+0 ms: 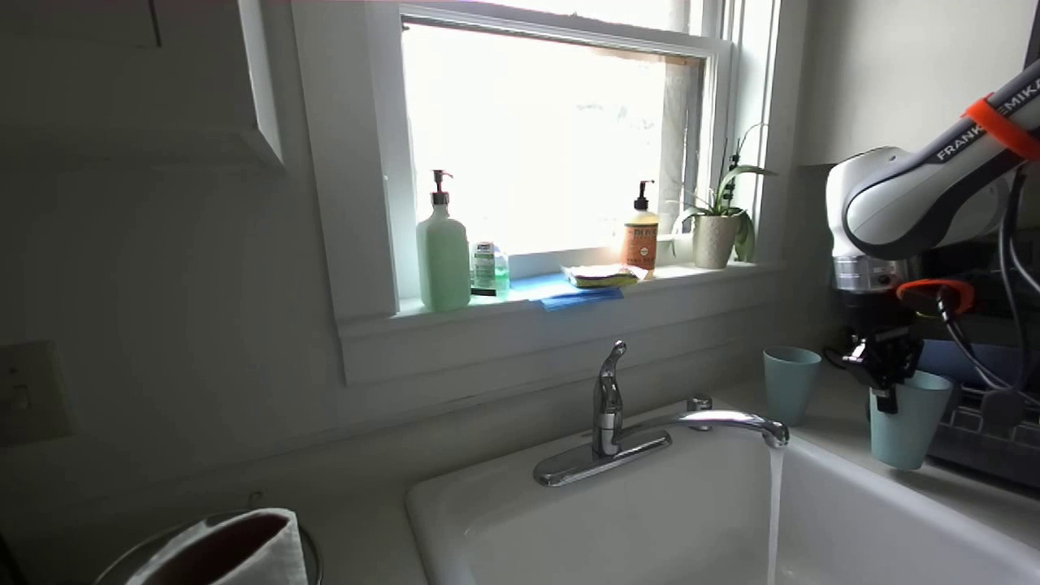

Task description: Open the tap, then fetch some water in the closest cup

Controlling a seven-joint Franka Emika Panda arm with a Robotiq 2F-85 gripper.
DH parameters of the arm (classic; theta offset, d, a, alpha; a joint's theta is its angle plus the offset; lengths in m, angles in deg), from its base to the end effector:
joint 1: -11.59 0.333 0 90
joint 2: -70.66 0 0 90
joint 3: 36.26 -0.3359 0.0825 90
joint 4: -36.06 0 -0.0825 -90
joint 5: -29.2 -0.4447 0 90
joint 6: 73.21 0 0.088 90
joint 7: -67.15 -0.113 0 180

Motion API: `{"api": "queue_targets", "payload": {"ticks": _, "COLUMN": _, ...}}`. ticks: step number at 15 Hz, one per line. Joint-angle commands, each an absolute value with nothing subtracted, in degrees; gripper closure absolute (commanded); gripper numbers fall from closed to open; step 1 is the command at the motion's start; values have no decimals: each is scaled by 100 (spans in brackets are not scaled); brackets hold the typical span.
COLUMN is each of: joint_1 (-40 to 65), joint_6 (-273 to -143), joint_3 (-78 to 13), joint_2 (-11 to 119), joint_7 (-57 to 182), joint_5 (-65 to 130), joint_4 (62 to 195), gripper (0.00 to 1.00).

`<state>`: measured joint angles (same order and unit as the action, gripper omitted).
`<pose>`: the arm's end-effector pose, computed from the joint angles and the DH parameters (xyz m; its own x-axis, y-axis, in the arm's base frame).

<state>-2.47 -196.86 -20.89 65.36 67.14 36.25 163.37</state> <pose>0.4901 -0.2832 0.2964 0.8902 -0.4275 -0.1572 -0.4135 -0.9032 0.1149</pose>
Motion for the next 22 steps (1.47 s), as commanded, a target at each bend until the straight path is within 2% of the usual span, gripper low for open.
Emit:
{"api": "queue_targets", "payload": {"ticks": 1, "joint_1": -317, "joint_6": -19976, "joint_3": -2067, "joint_2": 6717, "joint_7": 6906, "joint_5": 3720, "joint_4": 16595, "gripper": 99}}
{"api": "queue_targets", "payload": {"ticks": 12, "joint_1": -268, "joint_6": -20415, "joint_3": -2098, "joint_2": 6626, "joint_7": 6760, "joint_5": 3679, "joint_4": 16911, "gripper": 99}}
{"api": "queue_targets", "payload": {"ticks": 13, "joint_1": -269, "joint_6": -20441, "joint_3": -2098, "joint_2": 6638, "joint_7": 6756, "joint_5": 3680, "joint_4": 16916, "gripper": 88}}
{"api": "queue_targets", "payload": {"ticks": 14, "joint_1": -271, "joint_6": -20469, "joint_3": -2097, "joint_2": 6644, "joint_7": 6752, "joint_5": 3679, "joint_4": 16924, "gripper": 68}}
{"api": "queue_targets", "payload": {"ticks": 22, "joint_1": -218, "joint_6": -20397, "joint_3": -2147, "joint_2": 6860, "joint_7": 6721, "joint_5": 3648, "joint_4": 16876, "gripper": 14}}
